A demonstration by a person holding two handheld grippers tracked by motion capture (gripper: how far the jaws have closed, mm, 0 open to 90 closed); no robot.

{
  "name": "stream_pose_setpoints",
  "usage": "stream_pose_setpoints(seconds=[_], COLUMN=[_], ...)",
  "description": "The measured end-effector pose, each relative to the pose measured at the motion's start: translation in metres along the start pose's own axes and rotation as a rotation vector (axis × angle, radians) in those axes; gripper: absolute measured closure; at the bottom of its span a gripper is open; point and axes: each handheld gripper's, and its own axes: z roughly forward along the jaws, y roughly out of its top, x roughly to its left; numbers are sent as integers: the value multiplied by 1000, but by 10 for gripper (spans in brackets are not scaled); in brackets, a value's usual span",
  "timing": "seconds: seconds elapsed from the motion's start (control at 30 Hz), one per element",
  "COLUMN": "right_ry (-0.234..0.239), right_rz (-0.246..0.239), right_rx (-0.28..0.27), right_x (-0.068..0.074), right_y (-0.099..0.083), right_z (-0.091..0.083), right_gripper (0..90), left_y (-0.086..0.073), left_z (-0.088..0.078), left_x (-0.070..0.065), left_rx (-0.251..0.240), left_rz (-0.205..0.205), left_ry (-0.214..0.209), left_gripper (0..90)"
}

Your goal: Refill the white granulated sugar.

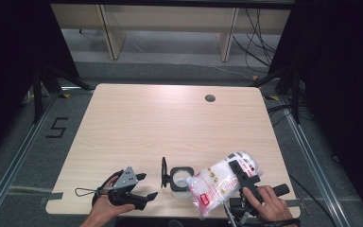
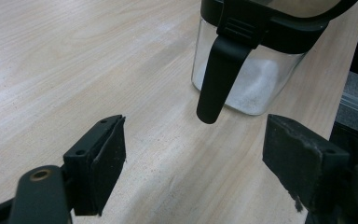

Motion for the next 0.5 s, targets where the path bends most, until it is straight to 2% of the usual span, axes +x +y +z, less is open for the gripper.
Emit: stream_pose_setpoints(seconds=[0.03,0.17,0.2,0.27,0.33,0.4,0.5], right_ry=[13,10,3,8,12,3,3], right_rz=[22,40,22,18,31,12,20], right_rx=[14,20,21,16,22,17,21], right_x=[2,3,2,1,2,1,1], right_y=[0,0,0,0,0,0,0], right_z=[-1,-1,-1,-1,-1,-1,-2], right_gripper=[426,427,426,426,426,426,427], left_y=[0,0,0,0,0,0,0], left_z=[0,0,0,0,0,0,0], left_x=[0,0,0,0,0,0,0], left_rx=[-1,1,0,0,0,0,0], left_rz=[0,1,1,0,0,0,0], left_ry=[0,0,-1,-1,-1,-1,-1], left_gripper=[208,208,208,208,208,208,208])
